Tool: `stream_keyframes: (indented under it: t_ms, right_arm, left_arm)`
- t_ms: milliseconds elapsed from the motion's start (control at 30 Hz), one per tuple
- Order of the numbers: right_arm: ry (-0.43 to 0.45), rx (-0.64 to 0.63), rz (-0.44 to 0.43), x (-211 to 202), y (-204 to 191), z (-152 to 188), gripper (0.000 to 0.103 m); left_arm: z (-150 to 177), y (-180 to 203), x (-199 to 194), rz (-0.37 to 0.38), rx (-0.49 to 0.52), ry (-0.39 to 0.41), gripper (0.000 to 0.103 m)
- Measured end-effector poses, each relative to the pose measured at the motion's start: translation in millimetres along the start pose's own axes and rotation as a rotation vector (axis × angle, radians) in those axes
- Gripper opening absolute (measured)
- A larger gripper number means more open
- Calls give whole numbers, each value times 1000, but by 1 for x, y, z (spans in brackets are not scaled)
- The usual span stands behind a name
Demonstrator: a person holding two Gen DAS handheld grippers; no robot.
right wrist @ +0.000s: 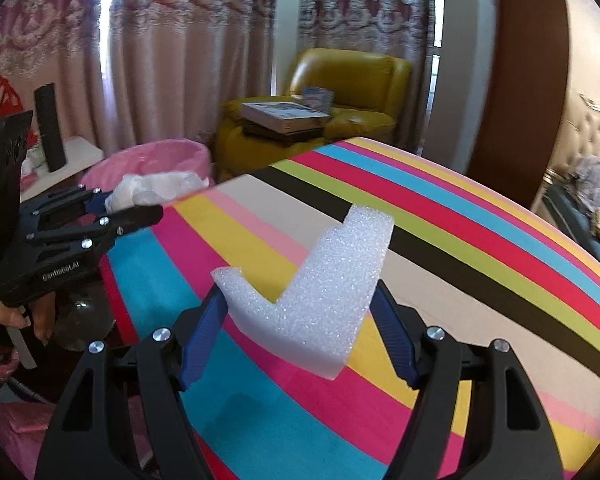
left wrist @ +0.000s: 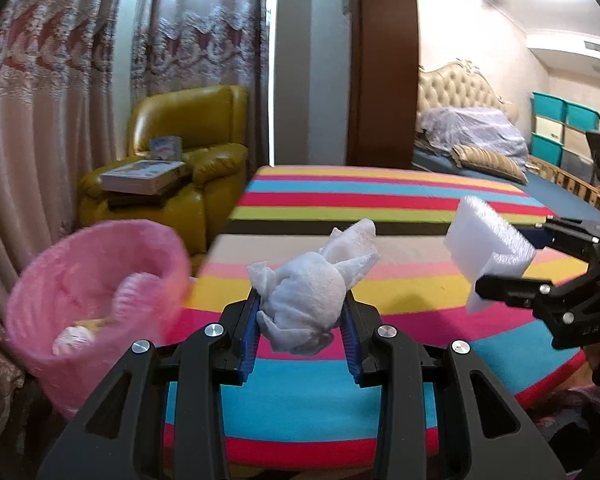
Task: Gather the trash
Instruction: 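Carry foam block and tissue over the wastebasket and open both tools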
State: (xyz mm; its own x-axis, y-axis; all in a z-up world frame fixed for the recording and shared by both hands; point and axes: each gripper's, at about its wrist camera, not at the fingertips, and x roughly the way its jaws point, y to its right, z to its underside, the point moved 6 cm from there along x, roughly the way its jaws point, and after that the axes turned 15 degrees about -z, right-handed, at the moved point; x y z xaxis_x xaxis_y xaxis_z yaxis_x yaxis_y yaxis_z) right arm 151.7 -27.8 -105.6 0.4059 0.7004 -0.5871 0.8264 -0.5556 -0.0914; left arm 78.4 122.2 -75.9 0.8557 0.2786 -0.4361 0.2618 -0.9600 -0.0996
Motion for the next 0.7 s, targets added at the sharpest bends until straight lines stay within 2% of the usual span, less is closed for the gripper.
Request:
stream_keyframes:
  t_ms: [133,300,500,700]
  right_arm:
    - [-13,-46,-76,21,-22,-17,71]
    - [-11,-134,-131,43,-52,-43,71]
    - [13,-172,-189,68,-72,-83,71]
    - [19,-176,-264,107,-95,-127,71]
  left_arm:
    - [-9,-38,-1,-59,-48,7,34]
    - [-16,-84,-2,-152,-93,8,34]
    - [-15,-138,10,-243,-163,-36,34]
    - [-10,-175,30,-288,-247,-80,34]
